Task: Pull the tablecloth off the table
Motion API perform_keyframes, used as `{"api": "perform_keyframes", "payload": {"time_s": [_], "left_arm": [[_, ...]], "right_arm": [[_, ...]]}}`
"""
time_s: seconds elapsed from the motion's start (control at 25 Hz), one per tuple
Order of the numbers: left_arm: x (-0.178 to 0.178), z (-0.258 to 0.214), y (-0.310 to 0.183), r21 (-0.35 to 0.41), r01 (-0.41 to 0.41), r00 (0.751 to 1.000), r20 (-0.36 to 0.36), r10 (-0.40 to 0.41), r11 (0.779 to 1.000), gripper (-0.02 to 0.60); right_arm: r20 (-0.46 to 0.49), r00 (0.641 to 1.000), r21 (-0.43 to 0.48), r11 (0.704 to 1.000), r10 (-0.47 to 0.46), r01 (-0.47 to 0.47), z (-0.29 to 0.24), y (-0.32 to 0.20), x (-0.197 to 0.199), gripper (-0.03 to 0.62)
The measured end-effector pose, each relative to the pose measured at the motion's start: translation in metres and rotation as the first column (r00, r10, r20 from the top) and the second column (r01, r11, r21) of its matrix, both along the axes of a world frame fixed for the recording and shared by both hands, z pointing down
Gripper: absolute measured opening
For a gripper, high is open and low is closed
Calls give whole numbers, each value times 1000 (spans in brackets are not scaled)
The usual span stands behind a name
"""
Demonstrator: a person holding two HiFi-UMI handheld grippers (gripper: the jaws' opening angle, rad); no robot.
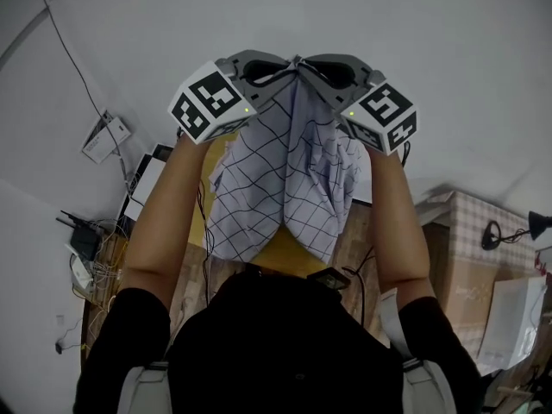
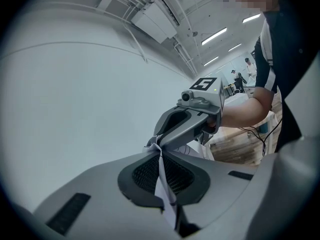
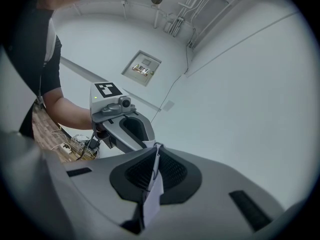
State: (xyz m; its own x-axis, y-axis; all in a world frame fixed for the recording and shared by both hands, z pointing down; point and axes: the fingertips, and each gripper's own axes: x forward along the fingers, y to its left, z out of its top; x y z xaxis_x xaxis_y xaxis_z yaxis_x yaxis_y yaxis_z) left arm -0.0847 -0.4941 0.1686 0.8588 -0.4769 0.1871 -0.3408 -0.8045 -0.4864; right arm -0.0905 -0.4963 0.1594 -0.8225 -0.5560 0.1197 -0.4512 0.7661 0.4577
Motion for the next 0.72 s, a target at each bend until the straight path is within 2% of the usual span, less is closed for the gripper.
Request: {"api": "perform_keyframes", "payload": {"time_s": [0.24,0.72], "left_arm": [[-3,7,-1,-27,-4,998,-68,2,1000,12],[1,44,-11,-108,16,995,-92,-26,994,13]], "right_arm": [[-1,1000,-14,1000,-11,10,12,-5,-2,21],[3,1000,-95,995,-20,20,51,-15,1,21]]}}
